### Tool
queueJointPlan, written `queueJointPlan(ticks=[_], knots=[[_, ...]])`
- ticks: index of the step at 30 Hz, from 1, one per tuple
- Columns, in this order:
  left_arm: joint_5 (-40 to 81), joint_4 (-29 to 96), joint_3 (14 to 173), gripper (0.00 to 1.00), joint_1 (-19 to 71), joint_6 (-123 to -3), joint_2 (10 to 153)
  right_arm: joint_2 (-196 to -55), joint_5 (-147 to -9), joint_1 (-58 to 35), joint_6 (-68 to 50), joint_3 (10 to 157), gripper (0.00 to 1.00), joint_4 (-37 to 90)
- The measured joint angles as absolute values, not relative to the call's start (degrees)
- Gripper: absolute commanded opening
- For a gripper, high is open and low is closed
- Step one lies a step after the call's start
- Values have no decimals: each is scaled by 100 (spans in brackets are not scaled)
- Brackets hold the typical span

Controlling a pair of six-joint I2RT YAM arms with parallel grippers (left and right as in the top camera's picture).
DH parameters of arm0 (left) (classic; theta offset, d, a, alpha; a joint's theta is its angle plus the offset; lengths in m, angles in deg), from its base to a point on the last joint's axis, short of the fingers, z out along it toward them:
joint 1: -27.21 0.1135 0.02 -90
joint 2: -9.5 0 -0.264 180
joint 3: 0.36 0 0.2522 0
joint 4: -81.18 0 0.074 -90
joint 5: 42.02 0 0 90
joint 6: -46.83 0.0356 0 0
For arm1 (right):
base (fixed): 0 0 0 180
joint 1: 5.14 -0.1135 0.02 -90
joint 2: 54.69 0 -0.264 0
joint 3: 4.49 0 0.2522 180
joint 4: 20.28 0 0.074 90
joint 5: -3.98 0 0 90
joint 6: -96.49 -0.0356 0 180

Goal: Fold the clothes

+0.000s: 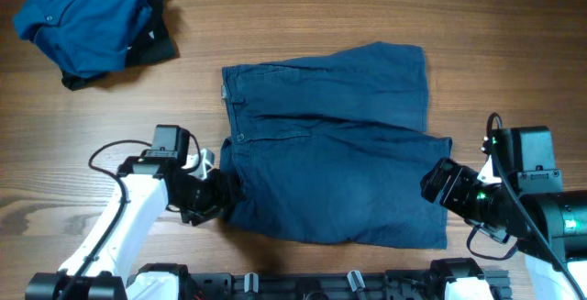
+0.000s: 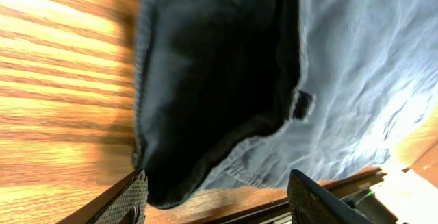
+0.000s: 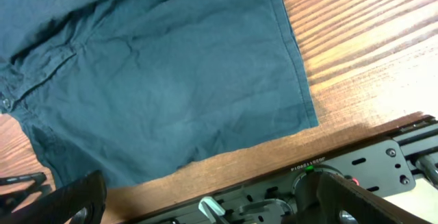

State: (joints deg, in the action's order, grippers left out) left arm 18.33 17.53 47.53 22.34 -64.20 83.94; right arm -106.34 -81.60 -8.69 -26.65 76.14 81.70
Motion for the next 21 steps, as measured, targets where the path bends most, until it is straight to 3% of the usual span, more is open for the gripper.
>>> queueJointPlan(ticks=[7,13,18,19,21], knots=[[1833,1757,4753,70,1493,-6420,8394,-10634,-8160,-867,-2621,7614,100,8170],[1964,1834,4753,61,1364,-6479,8503,-10634,-8160,-869,-2611,7614,100,8223],[1956,1952,4753,61,1364,-6460,8789,-10634,-8160,-869,-2558,7614,100,8306],[1945,1980,4753,59,1364,-6444,8857,-10634,-8160,-869,-2558,7614,100,8323],[1914,2020,4753,45,1364,-6440,8973,-10628,-8158,-867,-2558,7590,100,8323]])
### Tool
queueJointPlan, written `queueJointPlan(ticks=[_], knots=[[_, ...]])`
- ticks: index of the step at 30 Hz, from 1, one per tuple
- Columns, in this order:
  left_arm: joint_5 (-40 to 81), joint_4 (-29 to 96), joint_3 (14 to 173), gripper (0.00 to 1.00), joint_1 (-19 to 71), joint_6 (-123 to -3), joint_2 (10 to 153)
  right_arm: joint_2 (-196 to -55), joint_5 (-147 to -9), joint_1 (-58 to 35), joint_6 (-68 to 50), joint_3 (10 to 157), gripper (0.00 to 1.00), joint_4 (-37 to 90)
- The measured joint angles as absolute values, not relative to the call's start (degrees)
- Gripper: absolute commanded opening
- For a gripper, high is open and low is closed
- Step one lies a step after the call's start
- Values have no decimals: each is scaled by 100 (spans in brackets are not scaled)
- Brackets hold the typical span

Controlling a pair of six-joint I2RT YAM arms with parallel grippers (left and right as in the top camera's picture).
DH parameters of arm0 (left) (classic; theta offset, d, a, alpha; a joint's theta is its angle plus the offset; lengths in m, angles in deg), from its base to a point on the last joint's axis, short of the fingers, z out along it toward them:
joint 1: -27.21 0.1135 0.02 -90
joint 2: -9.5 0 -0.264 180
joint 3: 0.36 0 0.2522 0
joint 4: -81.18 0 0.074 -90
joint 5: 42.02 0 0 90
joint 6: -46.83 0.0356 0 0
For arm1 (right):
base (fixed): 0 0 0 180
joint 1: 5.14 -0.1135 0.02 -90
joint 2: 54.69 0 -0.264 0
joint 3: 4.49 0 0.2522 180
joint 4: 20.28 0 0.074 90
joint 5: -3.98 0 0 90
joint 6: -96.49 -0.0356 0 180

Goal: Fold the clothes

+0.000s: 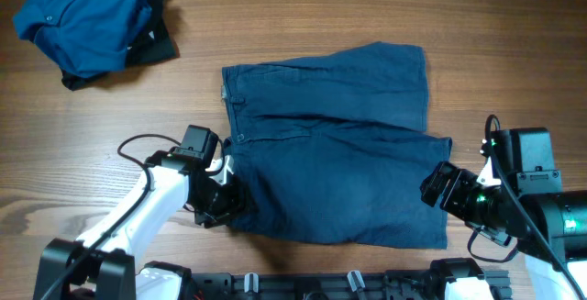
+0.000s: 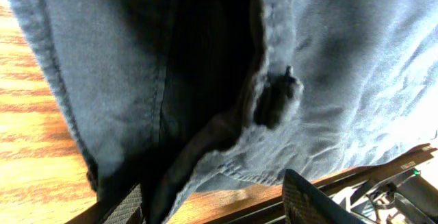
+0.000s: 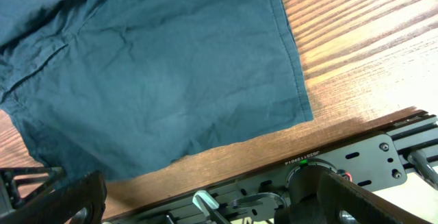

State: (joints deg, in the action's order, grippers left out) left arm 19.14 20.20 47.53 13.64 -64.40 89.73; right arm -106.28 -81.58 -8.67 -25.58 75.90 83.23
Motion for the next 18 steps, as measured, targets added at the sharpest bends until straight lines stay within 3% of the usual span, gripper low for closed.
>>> queueJointPlan(ticks=[2,4,18], knots=[[1877,2063,4753,19,1364,-6377,9069,-10580,-8158,-869,-2560,7409,100,8293],[1844,2107,4753,4,1364,-6390,9130,-10545,-8155,-869,-2591,7157,100,8264],[1805,2120,4753,4,1364,-6337,9165,-10529,-7832,-867,-2986,5796,100,7445]])
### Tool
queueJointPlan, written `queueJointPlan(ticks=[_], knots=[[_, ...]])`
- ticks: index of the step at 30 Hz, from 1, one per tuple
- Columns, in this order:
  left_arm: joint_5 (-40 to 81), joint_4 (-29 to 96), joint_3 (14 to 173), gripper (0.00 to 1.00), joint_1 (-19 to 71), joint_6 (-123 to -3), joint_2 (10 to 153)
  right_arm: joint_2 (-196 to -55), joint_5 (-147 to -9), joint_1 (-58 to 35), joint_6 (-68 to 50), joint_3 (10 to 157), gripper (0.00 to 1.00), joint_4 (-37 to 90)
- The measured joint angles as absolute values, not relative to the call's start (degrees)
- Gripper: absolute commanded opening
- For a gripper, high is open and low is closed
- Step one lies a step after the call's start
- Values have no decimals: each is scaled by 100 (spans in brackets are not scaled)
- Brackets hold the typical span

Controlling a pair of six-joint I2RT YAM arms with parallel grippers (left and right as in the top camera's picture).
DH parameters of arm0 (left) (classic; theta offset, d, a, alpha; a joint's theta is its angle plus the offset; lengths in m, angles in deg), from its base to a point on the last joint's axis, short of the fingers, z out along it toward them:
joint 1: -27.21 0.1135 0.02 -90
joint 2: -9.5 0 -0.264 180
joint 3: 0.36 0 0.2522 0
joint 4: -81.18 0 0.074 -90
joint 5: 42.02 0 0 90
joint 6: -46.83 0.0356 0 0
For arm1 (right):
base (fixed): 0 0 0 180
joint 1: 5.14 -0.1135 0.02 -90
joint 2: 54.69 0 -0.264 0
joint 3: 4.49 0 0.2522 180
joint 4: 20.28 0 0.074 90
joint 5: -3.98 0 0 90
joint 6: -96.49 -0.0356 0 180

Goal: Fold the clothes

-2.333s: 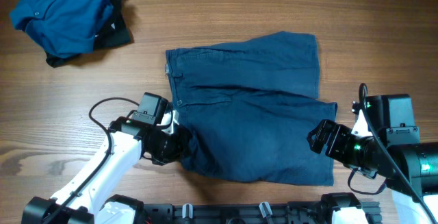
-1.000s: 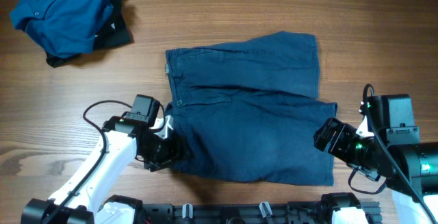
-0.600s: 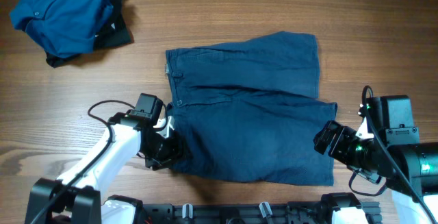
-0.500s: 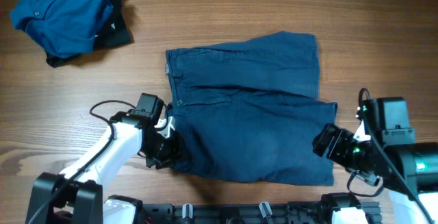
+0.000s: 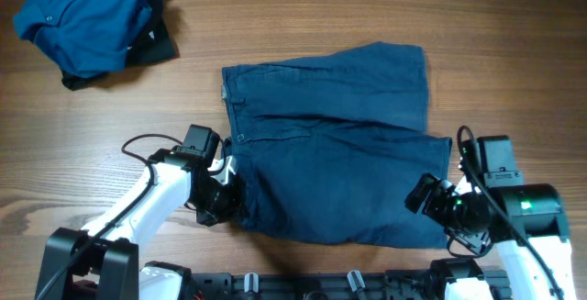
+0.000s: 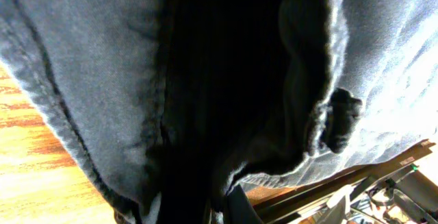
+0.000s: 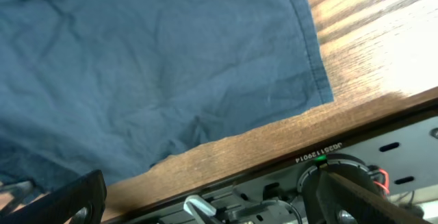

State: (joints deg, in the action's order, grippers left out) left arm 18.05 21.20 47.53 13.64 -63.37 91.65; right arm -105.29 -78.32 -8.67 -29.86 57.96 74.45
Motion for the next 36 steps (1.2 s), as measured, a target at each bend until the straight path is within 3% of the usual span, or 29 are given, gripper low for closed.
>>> queueJointPlan(ticks=[13,26,36], knots=[[1590,2225,4753,4,1364,-6339,9165,-10595,-7414,-867,-3454,5417,100,7023],[1295,2361,4753,4,1364,-6339,9170,-12018,-7773,-867,-4283,5411,100,6946],[1158,2446,4753,4,1364,-6289,9170,-12223,-7880,-867,-4490,5236,100,6938]])
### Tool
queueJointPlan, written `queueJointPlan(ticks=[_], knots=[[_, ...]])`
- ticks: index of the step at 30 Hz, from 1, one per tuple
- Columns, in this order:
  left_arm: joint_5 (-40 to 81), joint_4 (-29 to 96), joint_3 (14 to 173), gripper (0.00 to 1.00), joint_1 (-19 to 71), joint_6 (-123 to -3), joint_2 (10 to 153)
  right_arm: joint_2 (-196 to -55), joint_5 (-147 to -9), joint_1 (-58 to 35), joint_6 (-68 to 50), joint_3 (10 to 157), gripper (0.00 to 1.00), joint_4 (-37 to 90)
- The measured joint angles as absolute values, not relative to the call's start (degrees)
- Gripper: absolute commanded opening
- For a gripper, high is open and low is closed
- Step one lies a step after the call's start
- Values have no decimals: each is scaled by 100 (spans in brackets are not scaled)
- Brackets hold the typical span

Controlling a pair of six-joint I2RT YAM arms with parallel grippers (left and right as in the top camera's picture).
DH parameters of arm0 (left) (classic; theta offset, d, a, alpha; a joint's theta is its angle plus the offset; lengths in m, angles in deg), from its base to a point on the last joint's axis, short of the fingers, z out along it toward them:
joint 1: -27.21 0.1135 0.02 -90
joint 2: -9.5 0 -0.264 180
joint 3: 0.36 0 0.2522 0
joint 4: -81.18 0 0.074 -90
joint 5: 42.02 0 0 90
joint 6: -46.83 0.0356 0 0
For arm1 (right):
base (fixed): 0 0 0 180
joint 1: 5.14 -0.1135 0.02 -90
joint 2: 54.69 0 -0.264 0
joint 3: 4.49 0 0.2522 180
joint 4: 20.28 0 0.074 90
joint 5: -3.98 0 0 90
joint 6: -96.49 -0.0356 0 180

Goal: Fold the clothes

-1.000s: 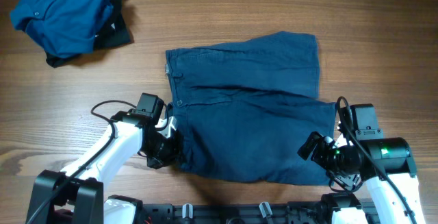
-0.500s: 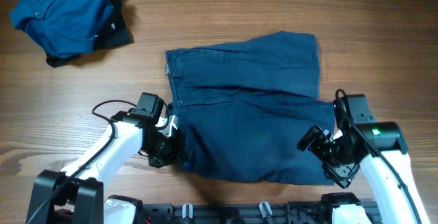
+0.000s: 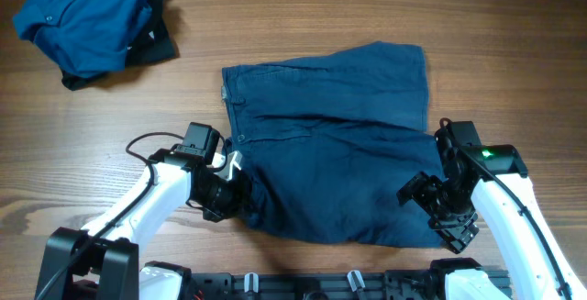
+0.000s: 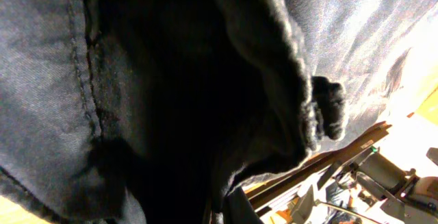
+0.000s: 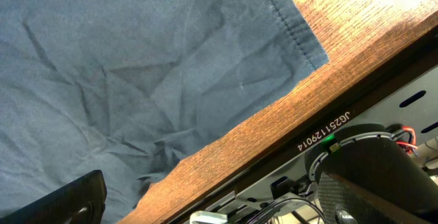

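Observation:
Dark blue shorts (image 3: 330, 153) lie spread flat mid-table, waistband to the left, leg hems to the right. My left gripper (image 3: 231, 199) is at the near waistband corner, shut on the fabric. In the left wrist view the dark cloth (image 4: 137, 80) fills the frame and bunches over the closed fingers (image 4: 217, 212). My right gripper (image 3: 420, 196) hovers open over the near leg's hem. The right wrist view shows that hem corner (image 5: 294, 35) between its wide-apart fingers (image 5: 75, 196), which hold nothing.
A pile of blue and black clothes (image 3: 87, 20) lies at the far left corner. A black rail (image 3: 321, 286) with fittings runs along the table's near edge, just below both grippers; it also shows in the right wrist view (image 5: 342, 131).
My right gripper has moved inward over the near leg's hem, still open. The left gripper stays shut on the waistband corner, with the cloth bunched a little more around it.
My left gripper first stood open just left of the waistband corner, then open around it, then shut on it, and it holds it now. The right gripper stayed open off the right hem, then came in over the near leg.

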State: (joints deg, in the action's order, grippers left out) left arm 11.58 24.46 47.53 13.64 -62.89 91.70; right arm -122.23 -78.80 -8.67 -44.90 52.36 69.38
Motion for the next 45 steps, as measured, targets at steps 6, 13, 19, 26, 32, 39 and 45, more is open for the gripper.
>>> queueJointPlan(ticks=[6,13,19,26,32,39,45], knots=[[1140,2494,4753,4,1364,-6230,9170,-12226,-7878,-867,-4619,5186,100,6702],[1140,2525,4753,4,1364,-6165,9170,-12230,-7788,-867,-4881,4875,100,6087],[1140,2527,4753,4,1364,-6145,9170,-12278,-7792,-867,-5102,4327,100,5633],[1138,2527,4753,4,1364,-6143,9170,-12671,-7930,-867,-5244,4196,100,5548],[1140,2527,4753,4,1364,-6141,9170,-13002,-8114,-867,-5264,4196,100,5445],[1140,2527,4753,4,1364,-6141,9170,-13058,-7873,-867,-5286,4196,100,5064],[1140,2522,4753,4,1364,-6141,9170,-13058,-7825,-867,-5478,4196,100,4953]])
